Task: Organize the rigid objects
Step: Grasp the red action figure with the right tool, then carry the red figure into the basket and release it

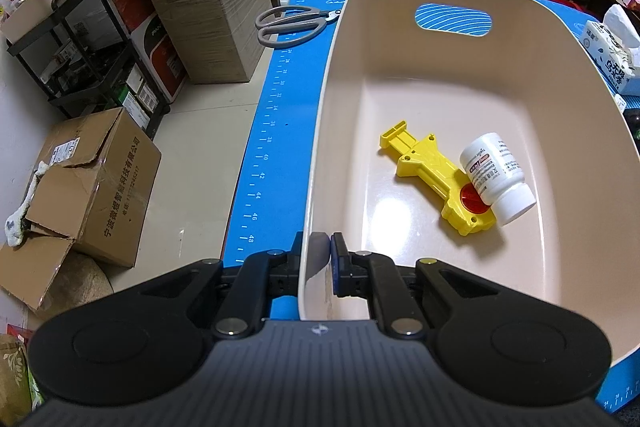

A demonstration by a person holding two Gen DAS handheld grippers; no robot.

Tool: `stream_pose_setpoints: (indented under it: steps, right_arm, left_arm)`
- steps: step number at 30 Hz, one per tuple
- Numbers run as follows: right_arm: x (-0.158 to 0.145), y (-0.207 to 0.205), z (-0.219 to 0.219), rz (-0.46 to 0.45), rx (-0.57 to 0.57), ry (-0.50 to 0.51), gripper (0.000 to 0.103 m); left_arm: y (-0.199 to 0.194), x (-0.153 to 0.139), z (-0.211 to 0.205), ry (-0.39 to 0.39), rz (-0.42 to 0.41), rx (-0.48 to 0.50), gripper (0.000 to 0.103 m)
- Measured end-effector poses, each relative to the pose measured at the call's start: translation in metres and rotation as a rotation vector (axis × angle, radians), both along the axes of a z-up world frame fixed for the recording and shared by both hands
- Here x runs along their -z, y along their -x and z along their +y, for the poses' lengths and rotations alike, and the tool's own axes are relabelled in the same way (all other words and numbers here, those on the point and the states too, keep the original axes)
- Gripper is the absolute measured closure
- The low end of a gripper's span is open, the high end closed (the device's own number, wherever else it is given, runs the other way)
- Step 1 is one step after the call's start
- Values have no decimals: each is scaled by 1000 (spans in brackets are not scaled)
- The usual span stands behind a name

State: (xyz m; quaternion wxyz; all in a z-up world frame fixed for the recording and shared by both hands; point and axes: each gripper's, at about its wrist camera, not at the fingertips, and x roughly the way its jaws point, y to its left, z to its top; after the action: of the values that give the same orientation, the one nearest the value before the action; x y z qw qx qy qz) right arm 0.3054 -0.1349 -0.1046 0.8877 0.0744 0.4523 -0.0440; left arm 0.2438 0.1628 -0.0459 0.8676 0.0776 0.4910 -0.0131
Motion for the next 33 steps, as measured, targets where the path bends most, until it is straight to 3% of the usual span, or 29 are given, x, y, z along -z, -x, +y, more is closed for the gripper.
stream_pose_setpoints:
  steps: [9, 11, 14, 18, 23, 26, 33]
  right_arm:
    - [16, 3, 4, 31, 50, 30, 26]
    - [20, 4, 1, 41, 60, -9, 28]
    - [23, 8, -3, 42, 106, -94, 47]
    - [23, 12, -1, 17, 105, -140, 55]
    - [12, 18, 1, -25, 78, -182, 73]
    - [5, 21, 6, -56, 34, -128, 74]
    - [-17, 34, 0, -155, 37, -115, 74]
  left_arm:
    - [0, 1, 0, 1, 0, -6, 89]
    - [-1, 1, 0, 1, 1, -5, 89]
    - [-1, 2, 0, 3, 1, -6, 89]
    - [-1, 2, 0, 5, 1, -7, 89]
    - [-1, 2, -1, 5, 0, -7, 89]
    - [0, 2, -1, 7, 0, -9, 89]
    - [0, 2, -1, 5, 1, -6, 89]
